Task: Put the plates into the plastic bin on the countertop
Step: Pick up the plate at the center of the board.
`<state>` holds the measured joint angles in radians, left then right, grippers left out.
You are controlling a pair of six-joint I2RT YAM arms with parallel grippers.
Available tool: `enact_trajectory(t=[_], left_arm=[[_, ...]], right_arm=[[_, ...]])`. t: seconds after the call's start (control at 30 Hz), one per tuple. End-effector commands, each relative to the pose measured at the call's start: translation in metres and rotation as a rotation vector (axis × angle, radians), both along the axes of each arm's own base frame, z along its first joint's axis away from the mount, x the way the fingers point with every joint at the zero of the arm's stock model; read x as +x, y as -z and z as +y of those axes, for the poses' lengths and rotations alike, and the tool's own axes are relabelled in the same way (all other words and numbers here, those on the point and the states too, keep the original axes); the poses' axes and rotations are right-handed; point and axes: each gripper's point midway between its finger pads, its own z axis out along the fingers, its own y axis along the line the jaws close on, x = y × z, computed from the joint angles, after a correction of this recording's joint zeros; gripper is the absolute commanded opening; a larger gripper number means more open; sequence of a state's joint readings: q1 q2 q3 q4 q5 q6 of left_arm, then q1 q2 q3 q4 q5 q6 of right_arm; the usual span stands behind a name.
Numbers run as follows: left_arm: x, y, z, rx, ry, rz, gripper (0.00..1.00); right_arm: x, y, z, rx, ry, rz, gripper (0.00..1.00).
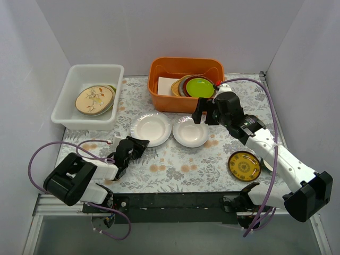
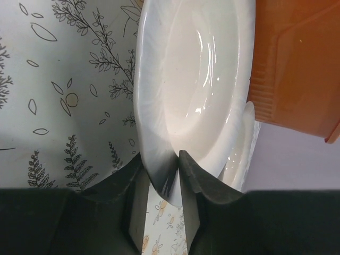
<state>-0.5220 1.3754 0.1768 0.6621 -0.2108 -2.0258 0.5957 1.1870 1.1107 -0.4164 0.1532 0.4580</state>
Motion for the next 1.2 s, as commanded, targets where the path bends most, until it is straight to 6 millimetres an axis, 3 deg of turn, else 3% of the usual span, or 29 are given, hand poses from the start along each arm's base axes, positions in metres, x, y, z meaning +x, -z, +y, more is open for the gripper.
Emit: enact_trajectory(t=[0.0, 0.37, 0.6, 0.97, 1.17], left_arm=[[0.002, 0.008, 0.006, -0.396, -0.279, 0.225, 0.24], [0.0, 0.011, 0.016, -0.379, -0.305, 0.239, 0.0], [-0.003, 0.007, 0.024, -0.373, -0.324, 0.228, 0.0], [-0.009, -0.026, 0.028, -0.343, -0.26, 0.135, 0.0], [-0.02, -0.031, 0.029, -0.336, -0.239, 0.137, 0.0]], right_arm=[[0.004, -0.007, 0.002, 0.006, -0.016, -0.024, 0.98], [0.005, -0.003, 0.002, 0.006, -0.02, -0.015, 0.98], [0.006, -0.002, 0.003, 0.008, -0.023, -0.012, 0.98], [0.006, -0.001, 0.005, 0.026, -0.026, -0.003, 0.98], [0.006, -0.001, 0.006, 0.03, -0.024, 0.003, 0.98]])
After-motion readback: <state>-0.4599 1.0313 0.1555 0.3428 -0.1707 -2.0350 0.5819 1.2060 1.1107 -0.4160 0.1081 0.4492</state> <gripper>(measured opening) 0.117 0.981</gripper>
